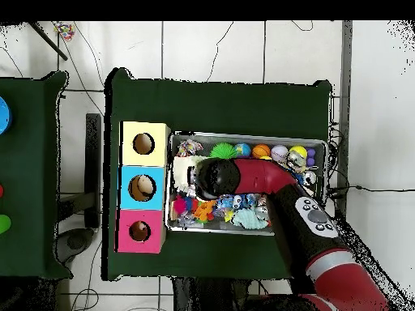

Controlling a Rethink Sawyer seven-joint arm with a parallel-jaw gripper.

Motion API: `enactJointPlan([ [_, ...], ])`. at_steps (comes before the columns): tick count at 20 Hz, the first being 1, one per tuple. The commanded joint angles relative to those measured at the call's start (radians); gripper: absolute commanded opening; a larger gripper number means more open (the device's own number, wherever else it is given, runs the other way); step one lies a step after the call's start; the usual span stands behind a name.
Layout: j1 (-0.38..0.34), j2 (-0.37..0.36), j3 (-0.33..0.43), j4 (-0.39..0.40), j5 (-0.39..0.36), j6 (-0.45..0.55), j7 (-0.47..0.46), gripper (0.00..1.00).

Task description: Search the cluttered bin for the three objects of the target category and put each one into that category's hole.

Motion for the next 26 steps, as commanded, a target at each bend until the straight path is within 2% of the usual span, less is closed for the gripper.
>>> enactJointPlan([
  [1,-0.020,0.056,0.077,-0.120,0.014,0.116,-0.109,1.00],
  [13,-0.097,0.046,0.100,-0.106,-0.025,0.148,-0.181,1.00],
  [20,-0.132,0.016,0.105,-0.056,-0.051,0.131,-0.173,1.00],
  [26,-0.128,0.033,0.086,-0.038,-0.088,0.062,-0.136,1.00],
])
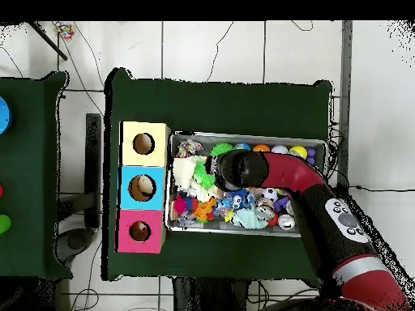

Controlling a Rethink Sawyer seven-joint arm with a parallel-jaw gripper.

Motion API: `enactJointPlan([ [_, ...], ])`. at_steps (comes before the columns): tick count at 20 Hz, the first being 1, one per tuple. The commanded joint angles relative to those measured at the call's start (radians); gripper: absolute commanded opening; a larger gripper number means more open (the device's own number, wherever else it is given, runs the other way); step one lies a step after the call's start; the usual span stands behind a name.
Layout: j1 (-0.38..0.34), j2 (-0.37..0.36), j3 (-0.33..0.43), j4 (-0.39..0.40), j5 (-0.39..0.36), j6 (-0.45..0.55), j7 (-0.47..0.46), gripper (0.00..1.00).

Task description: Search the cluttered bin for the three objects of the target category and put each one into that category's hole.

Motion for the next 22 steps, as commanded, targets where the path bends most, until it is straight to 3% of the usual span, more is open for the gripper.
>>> enactJointPlan([
  [1,-0.006,0.021,0.026,0.014,-0.083,0.009,-0.126,1.00],
  [9,0.049,0.005,-0.024,0.099,-0.133,-0.113,0.022,1.00],
  [12,0.080,0.030,-0.048,0.104,-0.145,-0.161,0.073,1.00],
  [18,0.083,0.150,-0.055,0.064,-0.159,-0.238,0.048,1.00],
  [22,0.045,0.151,-0.049,0.099,-0.166,-0.243,0.005,1.00],
])
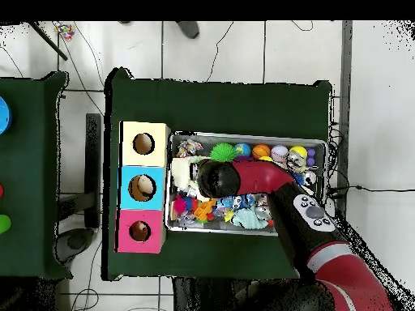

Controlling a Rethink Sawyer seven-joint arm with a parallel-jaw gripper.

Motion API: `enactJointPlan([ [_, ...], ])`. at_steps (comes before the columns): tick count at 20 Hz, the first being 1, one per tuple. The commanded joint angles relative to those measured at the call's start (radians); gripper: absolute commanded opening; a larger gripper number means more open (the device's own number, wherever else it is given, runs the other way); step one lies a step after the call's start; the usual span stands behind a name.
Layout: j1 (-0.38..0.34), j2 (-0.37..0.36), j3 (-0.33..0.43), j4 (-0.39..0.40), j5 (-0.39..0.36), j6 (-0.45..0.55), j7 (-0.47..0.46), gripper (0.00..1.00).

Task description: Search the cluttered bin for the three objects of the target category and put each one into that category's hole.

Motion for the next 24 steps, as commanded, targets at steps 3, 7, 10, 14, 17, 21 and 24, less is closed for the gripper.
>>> enactJointPlan([
  [3,-0.072,0.055,-0.023,0.111,-0.067,-0.041,-0.019,1.00],
  [7,-0.106,0.019,-0.015,0.152,-0.068,-0.028,-0.042,1.00],
  [10,-0.118,-0.010,-0.008,0.171,-0.063,-0.011,-0.045,1.00],
  [14,-0.118,-0.060,0.004,0.204,-0.046,0.007,-0.031,1.00],
  [17,-0.113,-0.083,0.008,0.232,-0.039,0.000,-0.015,1.00],
  [21,-0.089,-0.061,-0.001,0.209,-0.040,-0.016,0.001,1.00],
  [24,-0.077,-0.044,-0.003,0.188,-0.041,-0.022,0.004,1.00],
])
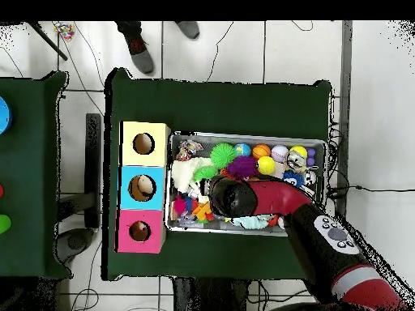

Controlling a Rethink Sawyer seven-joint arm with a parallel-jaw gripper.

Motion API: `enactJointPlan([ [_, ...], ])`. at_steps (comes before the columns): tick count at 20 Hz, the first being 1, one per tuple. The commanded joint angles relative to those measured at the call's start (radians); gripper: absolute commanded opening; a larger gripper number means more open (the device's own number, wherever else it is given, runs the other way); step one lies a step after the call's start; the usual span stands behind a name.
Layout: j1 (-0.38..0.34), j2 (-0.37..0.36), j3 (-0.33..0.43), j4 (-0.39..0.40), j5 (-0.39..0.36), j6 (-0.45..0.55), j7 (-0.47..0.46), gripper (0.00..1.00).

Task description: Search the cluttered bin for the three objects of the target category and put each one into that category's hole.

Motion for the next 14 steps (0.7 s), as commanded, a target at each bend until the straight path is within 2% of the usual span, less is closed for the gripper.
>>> enactJointPlan([
  [1,0.021,0.026,-0.002,0.035,-0.037,0.028,0.004,1.00],
  [9,0.023,-0.034,0.025,0.025,0.007,0.122,-0.023,1.00],
  [14,0.044,0.011,0.042,-0.068,0.026,0.172,-0.050,1.00],
])
